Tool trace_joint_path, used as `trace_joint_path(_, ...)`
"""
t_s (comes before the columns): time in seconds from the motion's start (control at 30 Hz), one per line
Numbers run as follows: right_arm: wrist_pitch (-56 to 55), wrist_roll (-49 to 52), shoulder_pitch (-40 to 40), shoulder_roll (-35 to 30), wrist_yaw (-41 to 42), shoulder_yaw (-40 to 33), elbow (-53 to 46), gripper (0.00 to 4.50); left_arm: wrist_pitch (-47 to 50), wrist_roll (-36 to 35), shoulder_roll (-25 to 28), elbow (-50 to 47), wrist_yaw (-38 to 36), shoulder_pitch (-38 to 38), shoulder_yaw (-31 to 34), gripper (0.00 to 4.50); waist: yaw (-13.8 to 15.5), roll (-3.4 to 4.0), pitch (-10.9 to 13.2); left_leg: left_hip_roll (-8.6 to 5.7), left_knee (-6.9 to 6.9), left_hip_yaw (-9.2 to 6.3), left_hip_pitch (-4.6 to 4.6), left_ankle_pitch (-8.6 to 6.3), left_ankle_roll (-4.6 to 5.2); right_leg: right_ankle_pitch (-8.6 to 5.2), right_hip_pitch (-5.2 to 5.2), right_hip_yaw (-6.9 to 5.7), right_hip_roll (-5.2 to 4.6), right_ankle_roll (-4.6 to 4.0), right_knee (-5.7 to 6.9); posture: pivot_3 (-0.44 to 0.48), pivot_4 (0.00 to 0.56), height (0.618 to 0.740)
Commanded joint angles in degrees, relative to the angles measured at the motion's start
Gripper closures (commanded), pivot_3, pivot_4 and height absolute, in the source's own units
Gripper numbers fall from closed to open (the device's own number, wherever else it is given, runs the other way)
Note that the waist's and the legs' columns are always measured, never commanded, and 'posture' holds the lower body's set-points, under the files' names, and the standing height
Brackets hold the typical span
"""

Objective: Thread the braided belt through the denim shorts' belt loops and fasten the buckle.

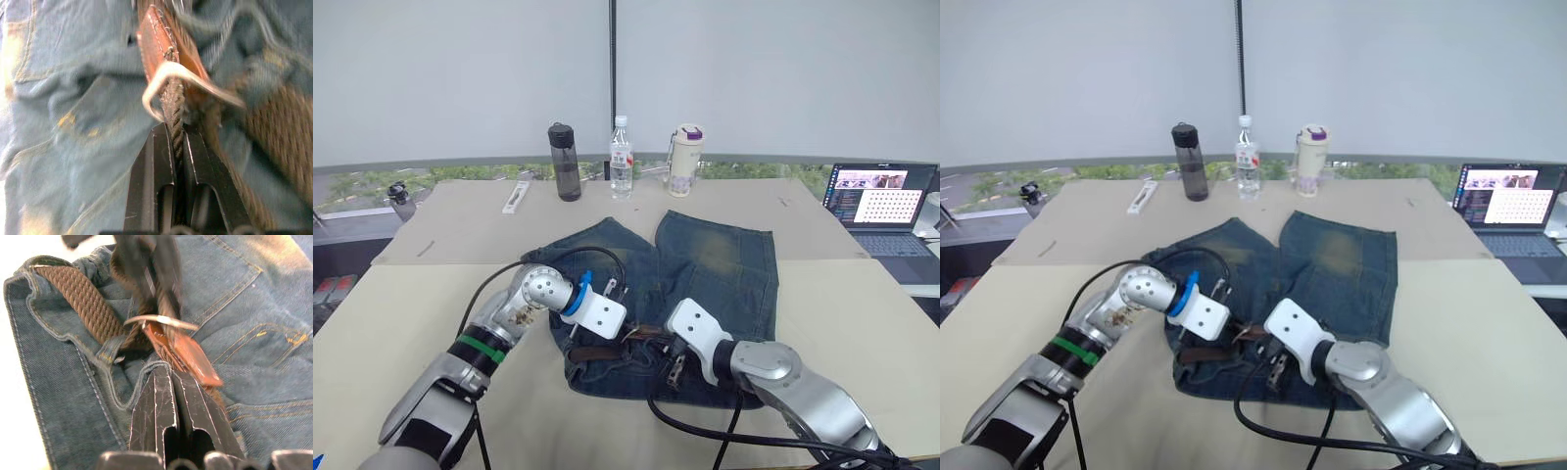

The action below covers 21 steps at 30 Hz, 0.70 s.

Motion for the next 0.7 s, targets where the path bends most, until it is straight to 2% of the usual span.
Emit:
trace_joint_path(0.03,-0.03,1.79,0.63,-0.82,0.97,-3.17,-3.72,3.57,5.27,-2.93,-0.16,-4.71,-0.36,1.97,1.44,4.50,0.02,0.00,0.00,0.00,0.00,0.00,0.00,0.00,0.00,-0.01,0.00,0.00,0.00,0.01,0.03,0.000,0.150,0.740)
trace_joint_path(0.1,-0.75,1.49,0.86,-3.99,2.23,-4.55,-5.43,2.82,9.27,-3.86,-0.58,-6.60,0.01,3.13,2.18,4.50,0.13,0.00,0.00,-0.02,0.03,0.00,0.01,0.00,0.00,-0.01,0.02,0.01,-0.01,0.01,0.03,0.000,0.150,0.740)
trace_joint_path(0.23,-4.58,-2.37,-0.89,-10.23,3.55,-2.42,-5.50,2.82,12.15,-4.13,-0.69,-8.69,0.82,3.78,2.45,4.50,0.31,0.00,0.00,-0.05,0.11,0.00,0.01,0.00,0.00,-0.02,0.07,-0.02,-0.08,0.02,-0.01,0.000,0.150,0.740)
trace_joint_path(0.4,-8.62,-7.26,-4.84,-11.66,4.39,2.13,-0.46,2.82,15.13,-5.01,-1.36,-10.52,1.29,4.09,2.54,4.50,0.06,0.00,0.00,-0.05,0.03,0.00,0.11,0.00,0.00,-0.04,0.09,0.01,-0.05,0.00,0.00,0.000,0.150,0.740)
trace_joint_path(0.7,-12.29,-11.04,-6.88,-11.19,6.43,4.06,2.57,2.82,17.59,-5.40,-1.48,-12.71,1.83,4.66,2.57,4.50,0.18,0.00,0.00,-0.05,0.06,0.00,0.11,0.00,0.00,-0.04,0.10,0.01,-0.05,0.00,0.02,0.000,0.150,0.740)
